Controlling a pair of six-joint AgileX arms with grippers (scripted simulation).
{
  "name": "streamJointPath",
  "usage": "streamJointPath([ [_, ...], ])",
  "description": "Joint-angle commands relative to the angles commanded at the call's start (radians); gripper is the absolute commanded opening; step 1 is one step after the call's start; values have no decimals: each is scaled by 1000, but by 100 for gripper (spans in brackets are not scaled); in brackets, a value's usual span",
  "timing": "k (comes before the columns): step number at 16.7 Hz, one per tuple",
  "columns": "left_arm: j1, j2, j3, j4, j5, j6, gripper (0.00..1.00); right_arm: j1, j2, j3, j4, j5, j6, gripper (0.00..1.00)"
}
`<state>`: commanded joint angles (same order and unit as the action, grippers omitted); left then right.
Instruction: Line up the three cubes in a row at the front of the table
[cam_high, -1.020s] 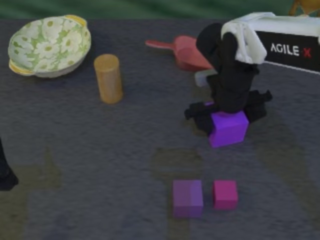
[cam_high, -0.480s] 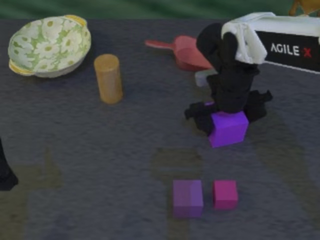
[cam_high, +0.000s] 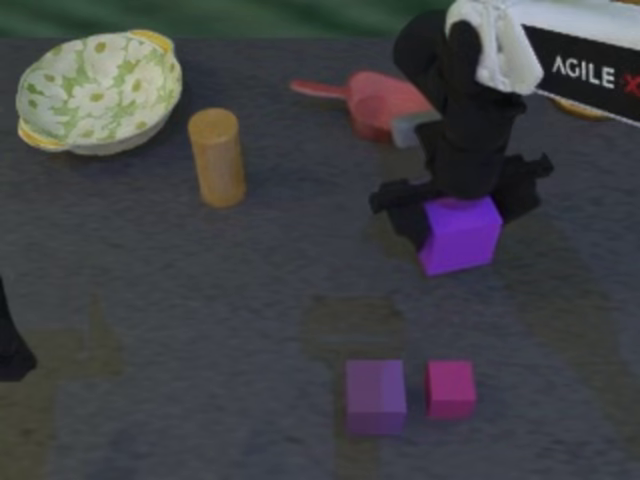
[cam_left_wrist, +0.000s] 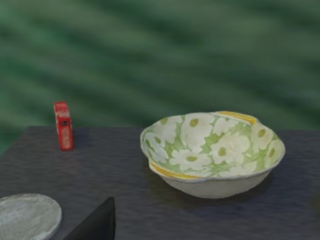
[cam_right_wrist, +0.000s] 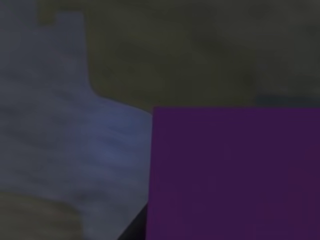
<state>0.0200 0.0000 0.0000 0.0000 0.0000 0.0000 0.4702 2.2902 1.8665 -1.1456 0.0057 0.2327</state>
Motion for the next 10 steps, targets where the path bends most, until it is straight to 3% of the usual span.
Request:
streamJointPath([
  [3,0,0,0,0,0,0,100,3,-25,63,-86,0,-2,0],
  [10,0,0,0,0,0,0,100,25,-20,83,-103,0,37,0],
])
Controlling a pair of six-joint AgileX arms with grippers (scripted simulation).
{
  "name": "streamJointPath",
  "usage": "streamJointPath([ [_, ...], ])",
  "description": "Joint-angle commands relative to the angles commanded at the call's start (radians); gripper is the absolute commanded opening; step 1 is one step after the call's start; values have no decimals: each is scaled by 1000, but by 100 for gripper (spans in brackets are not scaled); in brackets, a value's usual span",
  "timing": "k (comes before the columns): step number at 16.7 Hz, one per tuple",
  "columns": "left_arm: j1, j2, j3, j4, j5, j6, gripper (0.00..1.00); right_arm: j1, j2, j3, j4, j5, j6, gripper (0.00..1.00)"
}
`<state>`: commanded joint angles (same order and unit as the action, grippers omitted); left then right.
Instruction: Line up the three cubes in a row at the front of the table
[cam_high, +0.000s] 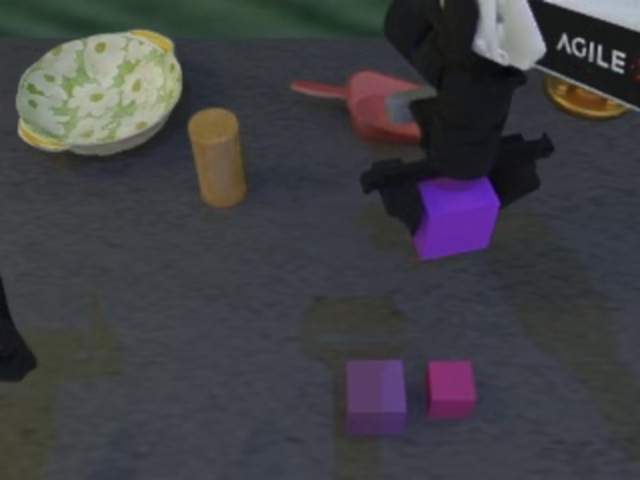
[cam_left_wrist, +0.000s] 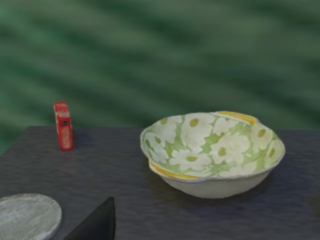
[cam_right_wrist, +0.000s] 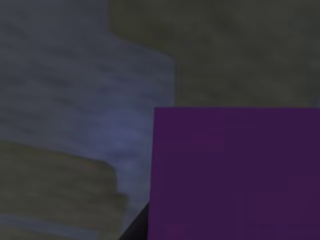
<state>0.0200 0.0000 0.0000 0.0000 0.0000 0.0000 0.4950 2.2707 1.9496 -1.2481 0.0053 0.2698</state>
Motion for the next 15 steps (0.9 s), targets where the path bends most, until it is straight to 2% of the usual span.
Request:
streamJointPath([
  [4,0,0,0,0,0,0,100,124,24,53,-33,1,176,0],
  [11,0,0,0,0,0,0,100,420,62,150,-107,0,616,0],
  [15,0,0,0,0,0,0,100,520,60,183,-121,3,752,0],
])
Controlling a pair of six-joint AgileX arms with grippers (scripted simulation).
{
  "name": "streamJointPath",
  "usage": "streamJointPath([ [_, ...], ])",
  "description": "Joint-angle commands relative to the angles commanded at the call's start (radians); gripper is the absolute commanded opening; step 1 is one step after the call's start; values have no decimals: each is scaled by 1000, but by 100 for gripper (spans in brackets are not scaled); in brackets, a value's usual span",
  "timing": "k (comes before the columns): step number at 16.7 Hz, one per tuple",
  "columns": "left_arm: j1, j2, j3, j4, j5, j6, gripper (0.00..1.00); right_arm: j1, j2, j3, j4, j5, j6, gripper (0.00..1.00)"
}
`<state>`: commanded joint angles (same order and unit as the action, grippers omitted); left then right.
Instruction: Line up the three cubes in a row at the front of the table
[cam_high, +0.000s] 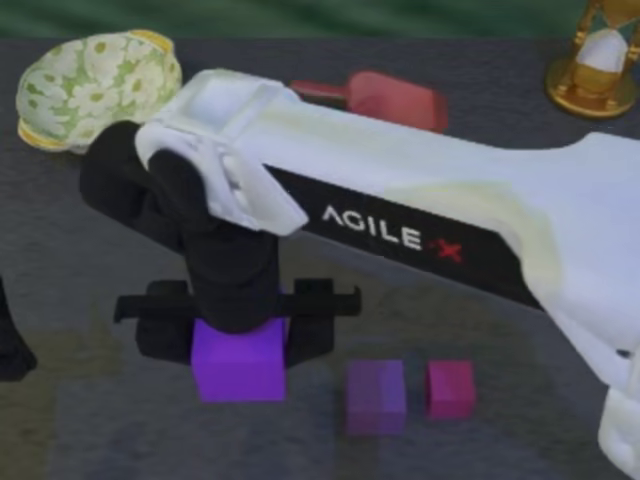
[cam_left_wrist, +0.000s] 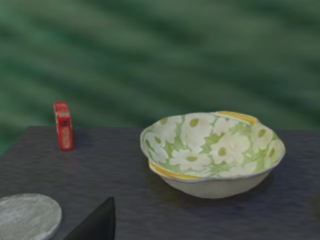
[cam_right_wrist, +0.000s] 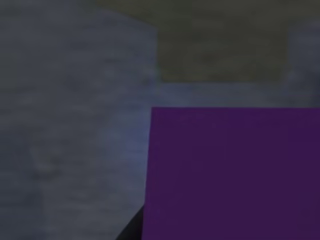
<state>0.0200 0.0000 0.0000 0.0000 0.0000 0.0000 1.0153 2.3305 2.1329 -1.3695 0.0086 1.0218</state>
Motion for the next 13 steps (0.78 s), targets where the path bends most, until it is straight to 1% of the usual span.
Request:
streamJointPath([
  [7,0,0,0,0,0,0,100,1,1,-17,19,-1,11,0],
  [13,0,0,0,0,0,0,100,7,29,-189,225,0,10,0],
])
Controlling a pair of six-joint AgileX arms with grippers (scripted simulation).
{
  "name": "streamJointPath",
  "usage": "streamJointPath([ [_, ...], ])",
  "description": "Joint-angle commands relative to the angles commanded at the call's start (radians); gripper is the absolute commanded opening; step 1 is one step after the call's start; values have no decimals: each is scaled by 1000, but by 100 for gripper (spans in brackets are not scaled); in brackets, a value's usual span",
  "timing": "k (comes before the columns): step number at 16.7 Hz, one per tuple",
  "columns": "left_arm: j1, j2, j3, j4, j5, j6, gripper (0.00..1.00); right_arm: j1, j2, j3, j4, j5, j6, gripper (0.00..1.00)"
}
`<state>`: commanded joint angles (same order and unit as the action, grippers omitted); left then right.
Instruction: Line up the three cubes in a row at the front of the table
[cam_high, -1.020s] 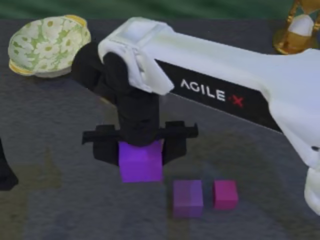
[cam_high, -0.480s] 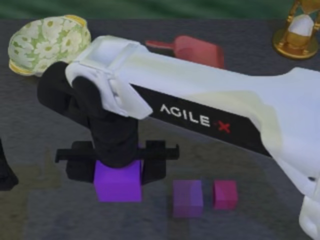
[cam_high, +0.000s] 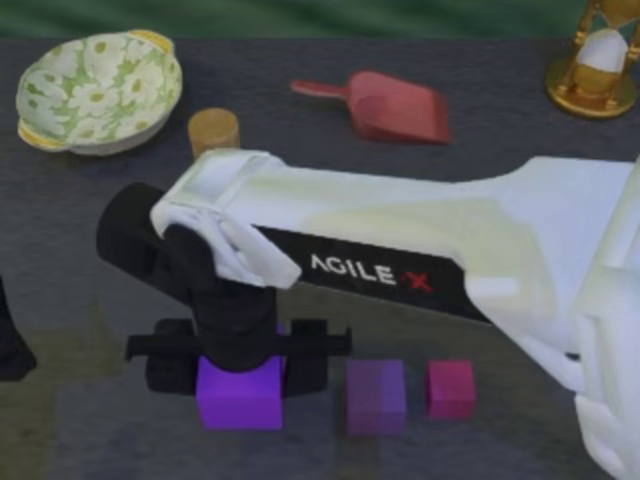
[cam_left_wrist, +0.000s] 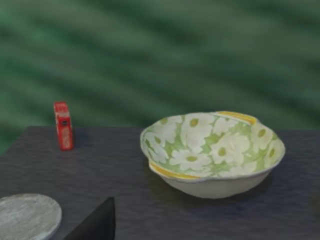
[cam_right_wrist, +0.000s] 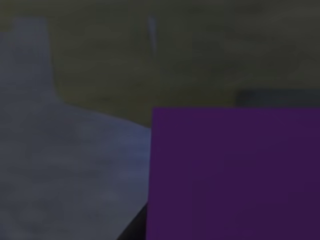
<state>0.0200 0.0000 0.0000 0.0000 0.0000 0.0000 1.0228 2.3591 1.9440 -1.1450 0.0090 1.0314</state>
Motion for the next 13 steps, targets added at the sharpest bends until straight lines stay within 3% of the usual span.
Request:
streamJointPath([
  [5,0,0,0,0,0,0,100,1,6,-26,27,0,1,0],
  [13,0,0,0,0,0,0,100,1,6,-26,27,0,1,60],
])
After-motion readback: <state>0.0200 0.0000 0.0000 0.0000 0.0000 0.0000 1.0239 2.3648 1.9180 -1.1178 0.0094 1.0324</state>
